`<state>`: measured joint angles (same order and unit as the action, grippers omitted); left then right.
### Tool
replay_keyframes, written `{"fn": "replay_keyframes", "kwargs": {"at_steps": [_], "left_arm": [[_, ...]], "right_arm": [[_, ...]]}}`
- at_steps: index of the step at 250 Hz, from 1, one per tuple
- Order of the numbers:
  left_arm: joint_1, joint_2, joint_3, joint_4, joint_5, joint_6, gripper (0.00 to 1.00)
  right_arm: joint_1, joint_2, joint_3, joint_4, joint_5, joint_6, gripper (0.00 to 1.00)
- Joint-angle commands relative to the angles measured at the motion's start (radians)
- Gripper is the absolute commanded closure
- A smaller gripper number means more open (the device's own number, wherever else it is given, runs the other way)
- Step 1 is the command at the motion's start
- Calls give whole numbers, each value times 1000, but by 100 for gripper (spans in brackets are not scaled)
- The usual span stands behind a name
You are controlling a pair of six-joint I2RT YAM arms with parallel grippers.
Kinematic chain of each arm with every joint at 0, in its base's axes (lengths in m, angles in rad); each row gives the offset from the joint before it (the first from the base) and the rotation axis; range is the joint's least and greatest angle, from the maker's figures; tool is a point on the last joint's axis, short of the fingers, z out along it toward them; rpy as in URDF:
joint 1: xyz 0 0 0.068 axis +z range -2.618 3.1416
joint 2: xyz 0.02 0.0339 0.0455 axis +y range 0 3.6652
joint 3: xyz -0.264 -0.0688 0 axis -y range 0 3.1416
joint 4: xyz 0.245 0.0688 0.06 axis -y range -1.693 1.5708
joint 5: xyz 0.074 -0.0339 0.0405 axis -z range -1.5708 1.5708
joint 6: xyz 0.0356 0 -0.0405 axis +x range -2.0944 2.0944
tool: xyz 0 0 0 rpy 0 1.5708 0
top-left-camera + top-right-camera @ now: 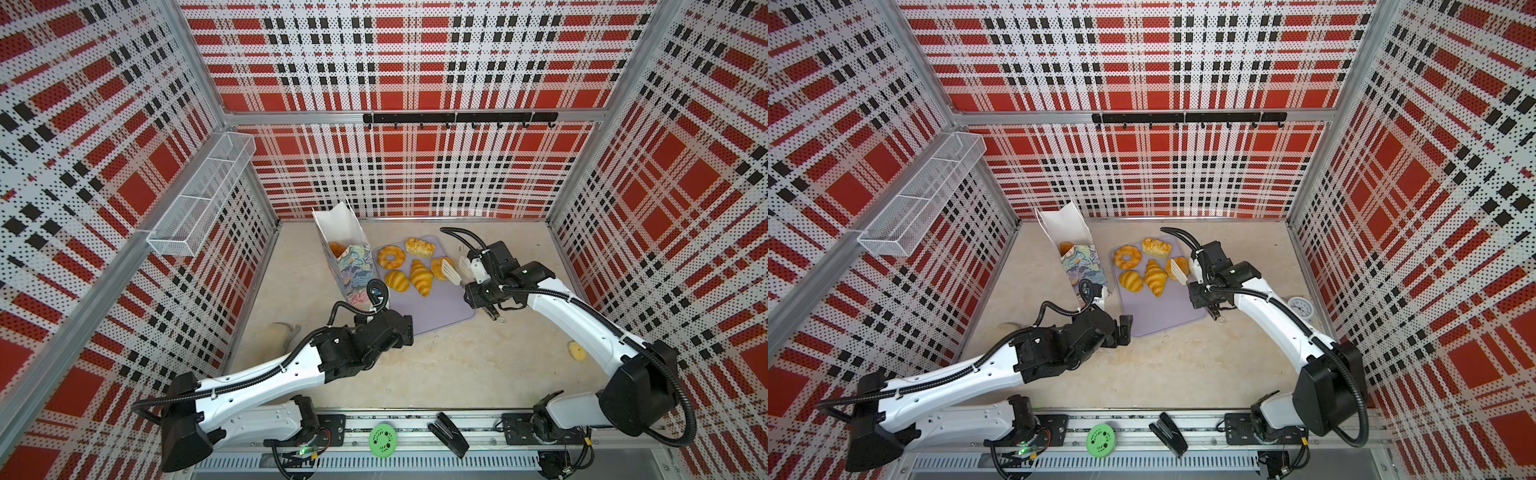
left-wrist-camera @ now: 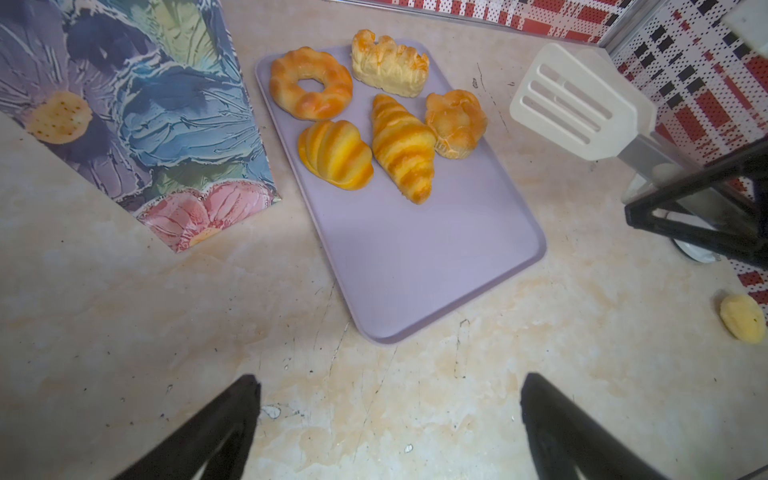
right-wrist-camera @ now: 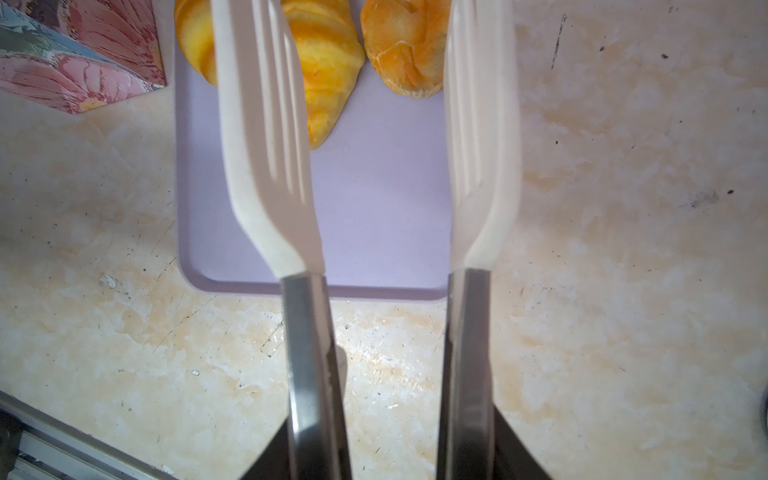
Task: Place the fake bread into the paper bag
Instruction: 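Lower the right gripper's tongs onto the striped croissant on the tray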
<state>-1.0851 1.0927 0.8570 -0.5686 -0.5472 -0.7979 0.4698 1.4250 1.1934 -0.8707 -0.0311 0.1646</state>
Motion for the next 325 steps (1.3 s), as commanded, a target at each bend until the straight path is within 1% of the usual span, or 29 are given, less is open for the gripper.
{"fn": "replay_keyframes", "kwargs": {"at_steps": [1, 70, 147, 210, 279, 303, 325], "left_arm": [[4, -10, -19, 4, -5, -47, 1], [5, -7, -37, -23, -5, -68, 1], [10, -77, -97, -64, -12, -128, 1], [9, -99, -115, -80, -17, -139, 1], [4, -90, -110, -86, -17, -138, 1], [3, -89, -109, -88, -23, -137, 1], [3, -88, -105, -89, -26, -137, 1]], "right_arm": [[3, 23, -19, 59, -18, -5, 52], [65, 79, -19, 77, -2, 13, 53], [143, 176, 17, 69, 106, 68, 54], [174, 225, 40, 101, 99, 109, 51], [176, 302, 93, 113, 87, 133, 47], [180, 330, 119, 108, 91, 125, 48], [183, 359, 142, 94, 98, 116, 51]]}}
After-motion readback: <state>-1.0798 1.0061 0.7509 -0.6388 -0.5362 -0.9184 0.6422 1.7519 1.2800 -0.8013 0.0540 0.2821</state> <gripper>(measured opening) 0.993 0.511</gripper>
